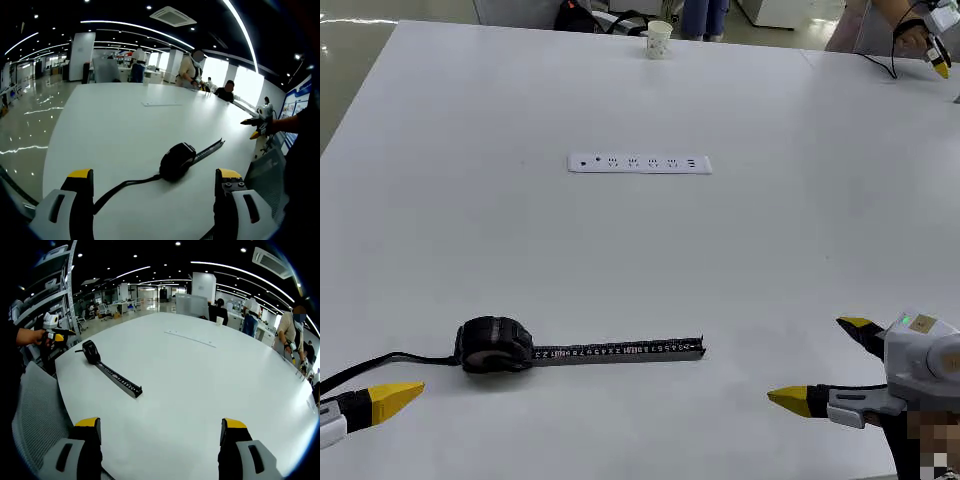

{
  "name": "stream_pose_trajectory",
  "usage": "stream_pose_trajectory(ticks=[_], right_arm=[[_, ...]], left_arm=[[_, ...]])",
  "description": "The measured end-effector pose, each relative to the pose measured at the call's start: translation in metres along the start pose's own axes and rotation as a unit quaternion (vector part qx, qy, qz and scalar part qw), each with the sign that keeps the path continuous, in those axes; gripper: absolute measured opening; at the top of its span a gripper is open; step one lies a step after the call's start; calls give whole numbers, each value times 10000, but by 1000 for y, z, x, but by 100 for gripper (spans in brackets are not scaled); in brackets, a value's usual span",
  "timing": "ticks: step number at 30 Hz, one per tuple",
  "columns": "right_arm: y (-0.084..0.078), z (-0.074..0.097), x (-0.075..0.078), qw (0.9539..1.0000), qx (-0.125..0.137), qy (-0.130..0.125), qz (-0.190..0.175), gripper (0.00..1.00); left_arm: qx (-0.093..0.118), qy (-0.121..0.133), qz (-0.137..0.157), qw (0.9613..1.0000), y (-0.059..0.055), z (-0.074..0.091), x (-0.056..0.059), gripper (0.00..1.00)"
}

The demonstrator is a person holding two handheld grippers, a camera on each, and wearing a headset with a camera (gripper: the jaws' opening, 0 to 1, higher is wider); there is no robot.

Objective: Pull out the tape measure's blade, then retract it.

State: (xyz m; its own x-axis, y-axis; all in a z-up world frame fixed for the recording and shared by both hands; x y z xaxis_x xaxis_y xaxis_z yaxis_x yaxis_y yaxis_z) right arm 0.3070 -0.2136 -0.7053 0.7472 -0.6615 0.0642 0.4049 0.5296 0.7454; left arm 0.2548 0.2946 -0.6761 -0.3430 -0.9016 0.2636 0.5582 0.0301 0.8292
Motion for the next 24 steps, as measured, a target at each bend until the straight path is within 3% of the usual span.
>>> stream_pose_trajectory(ticks=[2,3,6,12,17,19,24], right_arm=[[-7,2,1,10000,-55,17,43,99],[-11,3,1,9999,-96,20,43,99],[-20,7,1,9998,-162,17,-73,99],[-35,16,-3,9998,-205,8,-3,99],[-46,23,-10,9997,-222,65,-36,99],[-43,25,-10,9998,-101,24,-146,99],[-45,25,-12,9997,-170,47,-153,99]], left_arm=[[12,-20,-86,10000,-2,2,1,99],[-127,-9,-304,9995,-8,2,-1,99],[-475,-50,-439,9979,-26,0,-2,99],[-643,-165,-778,9948,-37,0,0,99],[-604,-190,-773,9950,-33,0,0,99],[-541,-181,-745,9956,-30,-1,0,99],[-550,-189,-736,9956,-28,-3,1,99]])
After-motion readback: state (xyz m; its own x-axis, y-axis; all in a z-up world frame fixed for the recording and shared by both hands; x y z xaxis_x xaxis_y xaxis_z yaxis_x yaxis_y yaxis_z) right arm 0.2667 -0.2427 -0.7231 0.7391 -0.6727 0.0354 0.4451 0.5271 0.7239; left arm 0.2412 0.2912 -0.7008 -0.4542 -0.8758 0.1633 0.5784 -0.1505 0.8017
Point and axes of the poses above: the centre of the closed fingertips' face, and the gripper's own axes: z roughly backward along the fingers, x roughly to its right, y roughly out of its top, the point moved 3 cm from there along z, roughly backward along the fingers, and after that the axes turned 5 degrees about z, right-handed, at the moved point
